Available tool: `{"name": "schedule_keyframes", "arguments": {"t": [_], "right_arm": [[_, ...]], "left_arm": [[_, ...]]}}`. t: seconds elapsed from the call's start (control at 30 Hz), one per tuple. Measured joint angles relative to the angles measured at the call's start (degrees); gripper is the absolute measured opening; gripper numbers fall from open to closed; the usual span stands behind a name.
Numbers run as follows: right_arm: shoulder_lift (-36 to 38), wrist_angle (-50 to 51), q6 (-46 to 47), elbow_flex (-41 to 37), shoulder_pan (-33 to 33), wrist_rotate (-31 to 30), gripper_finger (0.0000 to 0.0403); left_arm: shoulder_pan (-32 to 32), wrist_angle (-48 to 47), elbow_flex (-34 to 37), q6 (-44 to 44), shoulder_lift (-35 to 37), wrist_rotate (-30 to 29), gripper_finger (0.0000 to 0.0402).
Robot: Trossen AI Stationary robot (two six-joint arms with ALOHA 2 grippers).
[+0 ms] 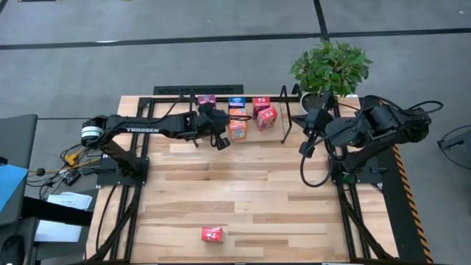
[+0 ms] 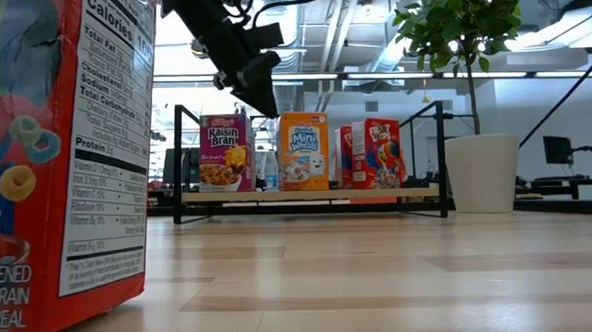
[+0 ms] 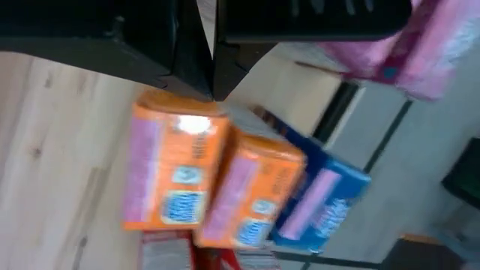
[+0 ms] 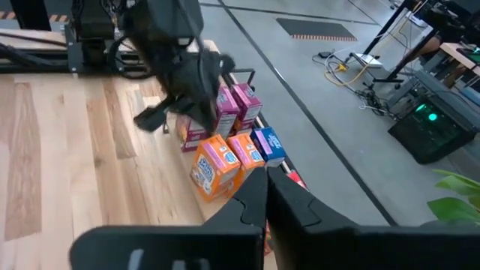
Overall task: Stack cereal on shelf
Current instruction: Put the orange cereal box on the shelf aligned with the other orange cereal box
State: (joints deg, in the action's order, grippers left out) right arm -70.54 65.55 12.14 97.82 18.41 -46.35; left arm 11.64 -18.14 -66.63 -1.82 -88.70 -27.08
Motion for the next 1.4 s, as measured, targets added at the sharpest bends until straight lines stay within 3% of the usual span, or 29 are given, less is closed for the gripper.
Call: {"name": "schedule_keyframes", "arguments": {"t": [0.23,0.5,0.9,1.2,1.4], "right_arm": [[0.00,0.71,-0.13,0.00,0.00,0.00,0.0019],[0.00,0.78,-0.11,0.00,0.00,0.00,0.0040],[0.00,1.03,-0.09,0.02,0.00,0.65,0.0020],[0.00,1.52,0.04,0.02,0.00,1.29,0.0039],[0.01,2.81,0.04,-0.13,0.00,1.64,0.0031]], "left_arm": [[0.04,-2.49,-1.42,0.33,0.83,-0.20,0.0000],[0.09,-2.26,-1.51,2.00,-2.93,1.47,0.0000],[0.13,-0.99,-1.51,0.79,-3.39,-0.19,0.0000],[1.23,2.33,-1.51,1.46,-3.38,2.66,0.0000],[2.76,2.26,-1.51,1.46,-3.37,2.37,0.0000]]}}
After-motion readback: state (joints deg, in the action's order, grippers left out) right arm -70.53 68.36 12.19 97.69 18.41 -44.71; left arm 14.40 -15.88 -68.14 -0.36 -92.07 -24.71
